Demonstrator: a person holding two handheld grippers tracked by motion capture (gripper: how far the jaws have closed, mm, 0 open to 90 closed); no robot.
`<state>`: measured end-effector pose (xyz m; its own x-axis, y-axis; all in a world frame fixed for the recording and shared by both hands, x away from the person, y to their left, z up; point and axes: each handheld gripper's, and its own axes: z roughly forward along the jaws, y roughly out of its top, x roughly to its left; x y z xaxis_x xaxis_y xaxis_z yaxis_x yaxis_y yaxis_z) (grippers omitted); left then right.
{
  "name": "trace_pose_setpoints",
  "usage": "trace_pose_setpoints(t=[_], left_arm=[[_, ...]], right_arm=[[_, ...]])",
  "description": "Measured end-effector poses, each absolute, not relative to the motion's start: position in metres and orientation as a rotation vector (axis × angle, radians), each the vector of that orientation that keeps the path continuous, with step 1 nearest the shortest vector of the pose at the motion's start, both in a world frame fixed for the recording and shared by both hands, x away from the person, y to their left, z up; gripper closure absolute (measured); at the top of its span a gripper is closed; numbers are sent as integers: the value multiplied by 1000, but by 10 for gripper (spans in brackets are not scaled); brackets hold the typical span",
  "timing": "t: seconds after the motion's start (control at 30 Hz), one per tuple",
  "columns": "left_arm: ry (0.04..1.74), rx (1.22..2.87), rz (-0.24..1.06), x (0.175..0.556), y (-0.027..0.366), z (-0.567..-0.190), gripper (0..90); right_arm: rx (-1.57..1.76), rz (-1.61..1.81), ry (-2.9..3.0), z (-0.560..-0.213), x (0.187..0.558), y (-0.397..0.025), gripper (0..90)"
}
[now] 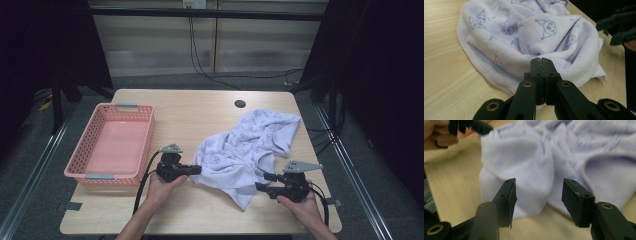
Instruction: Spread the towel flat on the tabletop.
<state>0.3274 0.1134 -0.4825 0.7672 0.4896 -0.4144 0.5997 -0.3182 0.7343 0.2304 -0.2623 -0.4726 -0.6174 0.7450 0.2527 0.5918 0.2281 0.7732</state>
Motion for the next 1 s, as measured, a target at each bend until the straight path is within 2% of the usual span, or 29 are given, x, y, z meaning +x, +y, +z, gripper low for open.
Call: trace_pose_setpoints(t=[0.2,0.3,0.33,0.37,0.47,0.57,0.83,0.93,1.0], left_arm=[[847,1936,-157,327,123,-482,891],[844,1929,-155,324,129,-481,891],[846,1914,-156,323,131,-479,891],[842,1904,-149,322,133,-477,891],[844,1845,-119,321,146,-465,891],[832,1817,-104,320,152,-457,892],[773,1797,-80,328,136,-433,893],[819,1811,-74,339,131,-442,893],[864,1837,-67,345,132,-455,893]], right_arm=[[1260,1234,2426,-493,235,-249,397],[1229,1214,2461,-497,238,-241,401],[1210,1207,2477,-498,239,-237,426],[1184,1198,2488,-499,238,-233,488],[1135,1185,2505,-498,237,-224,775],[1124,1179,2471,-491,239,-230,822],[1130,1204,2255,-445,278,-263,830],[1152,1248,2206,-439,298,-267,816],[1180,1251,2196,-448,309,-268,782]])
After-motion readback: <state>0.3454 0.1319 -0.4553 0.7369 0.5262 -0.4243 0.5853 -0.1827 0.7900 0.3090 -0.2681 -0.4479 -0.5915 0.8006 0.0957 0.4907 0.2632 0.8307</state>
